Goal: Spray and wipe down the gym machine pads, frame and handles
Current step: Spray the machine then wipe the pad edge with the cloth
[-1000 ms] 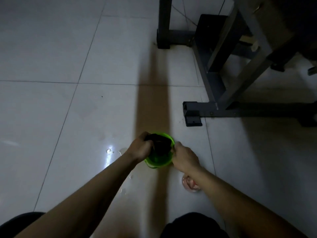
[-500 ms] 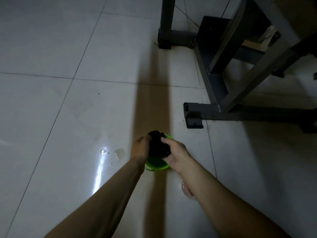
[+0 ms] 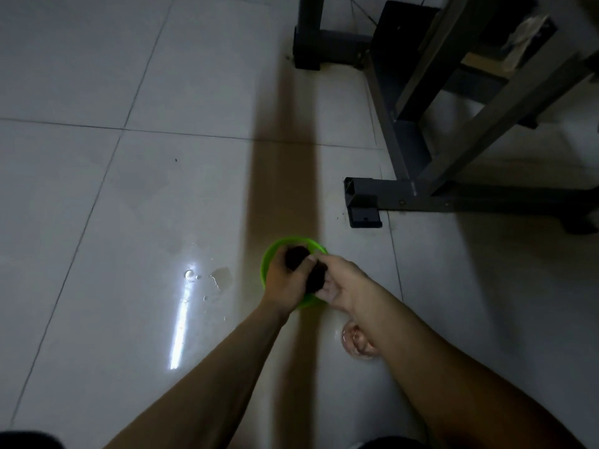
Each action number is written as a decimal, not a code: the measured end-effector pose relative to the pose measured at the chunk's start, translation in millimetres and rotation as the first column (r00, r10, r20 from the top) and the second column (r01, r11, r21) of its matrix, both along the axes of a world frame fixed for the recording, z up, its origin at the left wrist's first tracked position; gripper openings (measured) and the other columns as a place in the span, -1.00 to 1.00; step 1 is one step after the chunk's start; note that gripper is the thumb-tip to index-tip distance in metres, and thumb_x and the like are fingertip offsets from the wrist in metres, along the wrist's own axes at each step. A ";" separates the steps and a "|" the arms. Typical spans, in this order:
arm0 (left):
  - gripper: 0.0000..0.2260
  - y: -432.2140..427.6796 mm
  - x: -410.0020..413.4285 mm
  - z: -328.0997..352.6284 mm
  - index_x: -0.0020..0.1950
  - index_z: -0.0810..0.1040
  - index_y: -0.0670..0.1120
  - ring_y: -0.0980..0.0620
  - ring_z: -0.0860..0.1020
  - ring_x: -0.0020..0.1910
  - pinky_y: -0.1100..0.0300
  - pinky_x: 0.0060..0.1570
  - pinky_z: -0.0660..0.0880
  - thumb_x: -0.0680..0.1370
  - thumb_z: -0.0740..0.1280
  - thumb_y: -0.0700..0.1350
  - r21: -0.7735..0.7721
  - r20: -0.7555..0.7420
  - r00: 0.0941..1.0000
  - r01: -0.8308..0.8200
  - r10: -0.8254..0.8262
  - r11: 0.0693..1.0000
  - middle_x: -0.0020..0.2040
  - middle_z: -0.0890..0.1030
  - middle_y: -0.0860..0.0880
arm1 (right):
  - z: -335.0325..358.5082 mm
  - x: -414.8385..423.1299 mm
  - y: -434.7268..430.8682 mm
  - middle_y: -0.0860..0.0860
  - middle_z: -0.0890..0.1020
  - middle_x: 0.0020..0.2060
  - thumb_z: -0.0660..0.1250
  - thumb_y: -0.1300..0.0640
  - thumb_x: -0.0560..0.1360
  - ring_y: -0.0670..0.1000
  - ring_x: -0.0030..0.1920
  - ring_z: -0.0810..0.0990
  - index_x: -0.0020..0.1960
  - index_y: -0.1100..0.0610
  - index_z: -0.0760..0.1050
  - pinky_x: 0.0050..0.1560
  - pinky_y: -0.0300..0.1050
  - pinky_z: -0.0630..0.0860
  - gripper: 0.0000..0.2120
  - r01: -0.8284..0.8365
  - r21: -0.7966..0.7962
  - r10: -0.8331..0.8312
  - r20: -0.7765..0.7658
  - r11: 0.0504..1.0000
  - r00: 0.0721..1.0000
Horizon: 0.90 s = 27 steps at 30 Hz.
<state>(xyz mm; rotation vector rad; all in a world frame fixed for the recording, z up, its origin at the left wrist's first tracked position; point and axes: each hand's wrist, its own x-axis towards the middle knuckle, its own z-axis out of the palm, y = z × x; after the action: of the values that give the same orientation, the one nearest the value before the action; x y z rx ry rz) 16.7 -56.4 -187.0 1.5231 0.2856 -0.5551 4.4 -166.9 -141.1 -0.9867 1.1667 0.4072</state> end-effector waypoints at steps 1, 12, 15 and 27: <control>-0.75 -0.1 3.3 -4.5 0.23 0.57 -0.10 -0.04 0.65 0.08 -0.04 0.17 0.60 0.56 0.44 -0.16 0.052 -0.002 1.000 0.006 -0.006 0.999 0.08 0.68 -0.07 | 7.0 -6.8 -9.7 0.24 0.63 0.26 0.26 0.04 0.69 0.21 0.13 0.67 0.40 0.27 0.47 -0.02 0.00 0.65 -0.62 -0.050 0.026 0.050 0.000 0.998 0.999; -0.37 -23.2 32.4 -23.0 0.13 0.60 -0.16 -0.05 0.62 -0.03 0.01 0.03 0.57 0.20 0.73 0.06 0.377 -0.221 0.899 0.437 -0.378 0.817 0.00 0.67 -0.07 | 45.6 -140.5 -104.8 0.00 0.70 0.12 0.39 0.16 0.61 0.00 0.03 0.71 0.27 0.06 0.59 0.08 0.03 0.69 -0.76 -0.267 -0.659 0.368 0.017 0.703 0.930; -0.61 -25.7 30.6 -21.1 0.06 0.65 -0.29 -0.17 0.65 -0.04 -0.08 -0.06 0.63 0.30 0.63 -0.24 0.451 -0.235 0.853 0.521 -0.467 0.725 -0.08 0.68 -0.17 | 18.0 -179.9 -106.3 -0.21 0.52 0.33 0.58 0.09 0.46 -0.10 0.29 0.56 0.54 -0.14 0.34 0.25 0.02 0.62 -0.27 -0.463 -0.673 0.601 -0.035 0.576 0.799; -0.69 -9.3 43.9 -54.1 -0.17 0.65 -0.19 -0.38 0.65 -0.17 -0.20 -0.25 0.60 0.29 0.23 -0.04 0.510 0.034 0.912 0.336 -0.409 0.792 -0.34 0.59 -0.22 | -71.6 -161.4 -71.3 -0.31 0.47 0.40 0.31 -0.25 0.55 -0.16 0.36 0.52 0.54 -0.50 0.10 0.39 -0.04 0.50 -0.36 -0.398 -0.805 0.680 0.010 0.440 0.733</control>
<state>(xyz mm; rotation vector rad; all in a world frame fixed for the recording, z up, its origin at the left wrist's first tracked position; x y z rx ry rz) 60.6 -65.7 -241.1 2.1379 0.0020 -0.7152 -157.0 -238.2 -212.7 -2.1565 0.6241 0.2147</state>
